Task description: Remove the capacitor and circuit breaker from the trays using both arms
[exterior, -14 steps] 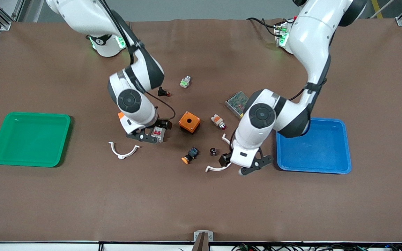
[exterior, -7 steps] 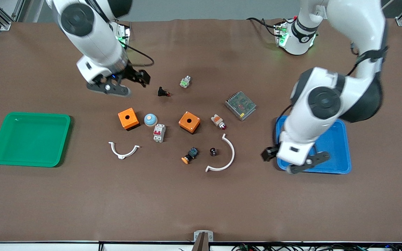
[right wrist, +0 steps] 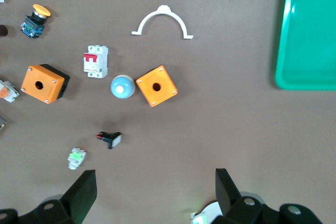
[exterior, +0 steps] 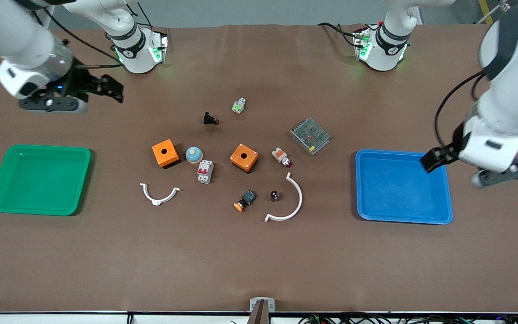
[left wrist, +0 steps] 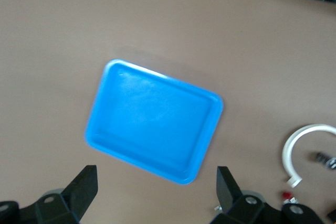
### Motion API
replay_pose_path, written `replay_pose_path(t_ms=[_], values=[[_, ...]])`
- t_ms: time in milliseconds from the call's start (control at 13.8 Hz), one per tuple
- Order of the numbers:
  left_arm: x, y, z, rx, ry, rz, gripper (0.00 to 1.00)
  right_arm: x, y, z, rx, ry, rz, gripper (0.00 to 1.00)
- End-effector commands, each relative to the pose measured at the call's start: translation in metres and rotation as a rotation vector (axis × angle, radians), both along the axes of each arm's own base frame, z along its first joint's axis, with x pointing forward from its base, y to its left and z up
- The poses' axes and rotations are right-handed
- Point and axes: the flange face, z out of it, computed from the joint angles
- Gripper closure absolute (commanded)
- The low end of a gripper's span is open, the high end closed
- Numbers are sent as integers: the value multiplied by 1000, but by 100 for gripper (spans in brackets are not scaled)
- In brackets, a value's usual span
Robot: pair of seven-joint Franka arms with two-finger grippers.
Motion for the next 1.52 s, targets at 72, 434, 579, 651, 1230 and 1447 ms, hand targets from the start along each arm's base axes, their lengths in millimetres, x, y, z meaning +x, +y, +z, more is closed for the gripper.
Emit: replay_pose_path(t_ms=[72,434,579,651,1230,1447], values=[[-39,41,40,11,7,-61,0,6,-53,29,23,-68,49,0],[-82,91,60,-48,16,-150,0,20,-80,61,-13,-137,67,0],[-92,111,62,-55,17,-129,0,26,-85,72,-32,-164,58,0],[-95,116,62,-69,17,-129,0,34,-85,73,-30,-169,57,0],[-100,122,65,-98,18,-133,0,53,-99,78,-30,-192,30,0],[-99,115,62,-97,25,-146,0,58,-106,70,-22,-175,20,0]])
